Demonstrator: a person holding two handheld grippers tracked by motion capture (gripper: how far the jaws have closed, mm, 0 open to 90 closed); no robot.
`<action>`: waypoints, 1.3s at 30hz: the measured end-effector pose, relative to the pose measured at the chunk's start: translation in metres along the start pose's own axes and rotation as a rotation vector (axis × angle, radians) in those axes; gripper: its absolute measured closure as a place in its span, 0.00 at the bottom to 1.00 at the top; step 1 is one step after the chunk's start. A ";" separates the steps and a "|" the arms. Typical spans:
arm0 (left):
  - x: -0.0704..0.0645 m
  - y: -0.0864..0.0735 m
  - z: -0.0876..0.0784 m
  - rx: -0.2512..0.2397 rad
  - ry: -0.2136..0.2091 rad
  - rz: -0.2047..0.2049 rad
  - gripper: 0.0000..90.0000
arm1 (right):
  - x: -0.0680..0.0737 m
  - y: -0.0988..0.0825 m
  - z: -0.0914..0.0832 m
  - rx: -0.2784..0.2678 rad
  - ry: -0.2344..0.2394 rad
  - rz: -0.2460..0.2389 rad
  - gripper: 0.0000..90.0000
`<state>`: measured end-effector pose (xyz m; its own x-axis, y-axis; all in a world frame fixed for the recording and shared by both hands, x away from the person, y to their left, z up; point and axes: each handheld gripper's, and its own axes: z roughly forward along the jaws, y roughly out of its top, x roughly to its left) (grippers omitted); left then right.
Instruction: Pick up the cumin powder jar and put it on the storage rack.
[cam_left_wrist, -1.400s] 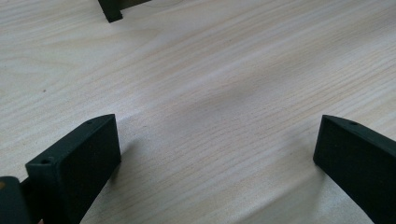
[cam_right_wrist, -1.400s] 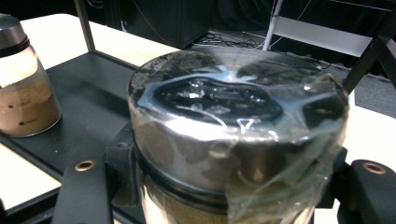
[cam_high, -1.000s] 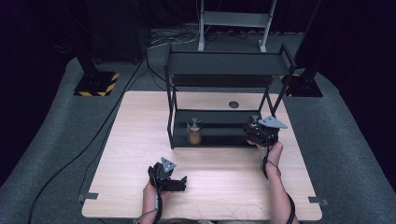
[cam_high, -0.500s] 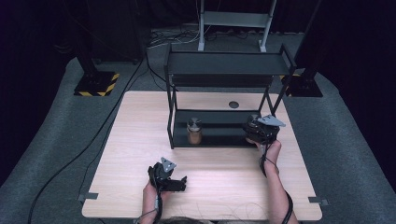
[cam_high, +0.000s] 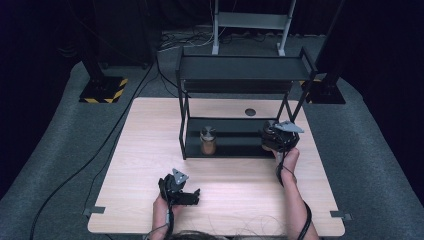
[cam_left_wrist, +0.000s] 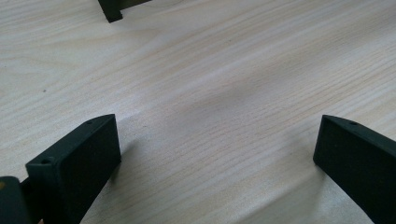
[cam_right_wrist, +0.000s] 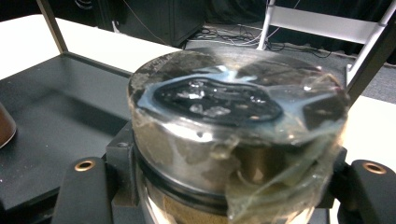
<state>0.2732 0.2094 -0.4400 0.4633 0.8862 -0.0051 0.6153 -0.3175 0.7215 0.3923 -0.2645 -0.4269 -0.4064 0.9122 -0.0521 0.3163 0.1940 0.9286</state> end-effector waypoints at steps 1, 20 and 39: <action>0.000 0.000 0.000 0.000 0.000 0.000 0.00 | 0.000 0.000 0.001 0.000 0.001 0.001 0.34; 0.000 0.000 0.000 0.000 0.000 0.000 0.00 | -0.006 -0.007 0.013 -0.053 0.050 0.050 0.34; 0.000 0.000 0.000 0.000 0.000 0.000 0.00 | -0.005 -0.025 0.020 -0.093 0.077 0.048 0.34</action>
<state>0.2733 0.2094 -0.4400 0.4633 0.8862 -0.0054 0.6155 -0.3174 0.7214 0.4038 -0.2664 -0.4575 -0.4584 0.8886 0.0181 0.2574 0.1133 0.9596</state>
